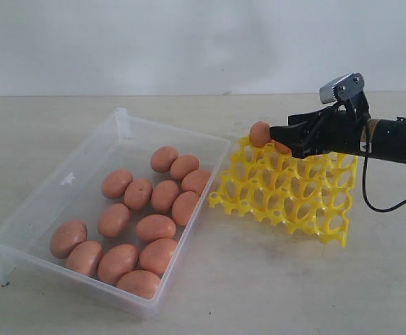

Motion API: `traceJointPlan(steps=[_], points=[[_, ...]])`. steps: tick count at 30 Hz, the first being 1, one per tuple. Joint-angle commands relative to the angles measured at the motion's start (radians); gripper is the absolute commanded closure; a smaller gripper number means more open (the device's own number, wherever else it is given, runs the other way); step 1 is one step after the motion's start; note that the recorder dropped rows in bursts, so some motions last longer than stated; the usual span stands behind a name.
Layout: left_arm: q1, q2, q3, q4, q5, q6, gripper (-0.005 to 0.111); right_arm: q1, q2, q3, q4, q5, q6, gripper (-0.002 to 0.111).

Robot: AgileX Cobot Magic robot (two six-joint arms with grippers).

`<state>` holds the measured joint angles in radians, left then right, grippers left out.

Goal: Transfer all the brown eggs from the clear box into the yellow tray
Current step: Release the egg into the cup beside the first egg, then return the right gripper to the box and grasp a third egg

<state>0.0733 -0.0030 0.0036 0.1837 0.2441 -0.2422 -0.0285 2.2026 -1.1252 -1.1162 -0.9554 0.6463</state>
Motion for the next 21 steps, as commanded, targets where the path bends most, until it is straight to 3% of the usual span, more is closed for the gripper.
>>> traceJointPlan(steps=[1,8,10,14,15,18,21], points=[[-0.005,0.003,-0.004,-0.002,-0.011,0.007,0.111,0.002,-0.004,-0.004,0.011,-0.003,-0.009,0.05],[-0.005,0.003,-0.004,-0.002,-0.008,0.007,0.111,0.002,-0.058,-0.004,0.139,-0.088,0.053,0.052],[-0.005,0.003,-0.004,-0.002,-0.008,0.007,0.111,0.002,-0.104,-0.004,0.13,-0.114,0.087,0.064],[-0.005,0.003,-0.004,-0.002,-0.008,0.007,0.111,0.029,-0.24,-0.004,0.006,-0.094,0.095,0.108],[-0.005,0.003,-0.004,-0.002,-0.008,0.007,0.111,0.047,-0.279,-0.004,-0.024,-0.069,0.095,0.108],[-0.005,0.003,-0.004,-0.002,-0.008,0.007,0.111,0.141,-0.385,-0.004,-0.072,0.106,0.095,0.108],[-0.005,0.003,-0.004,-0.002,-0.01,0.007,0.111,0.274,-0.471,-0.004,-0.062,0.548,0.066,0.108]])
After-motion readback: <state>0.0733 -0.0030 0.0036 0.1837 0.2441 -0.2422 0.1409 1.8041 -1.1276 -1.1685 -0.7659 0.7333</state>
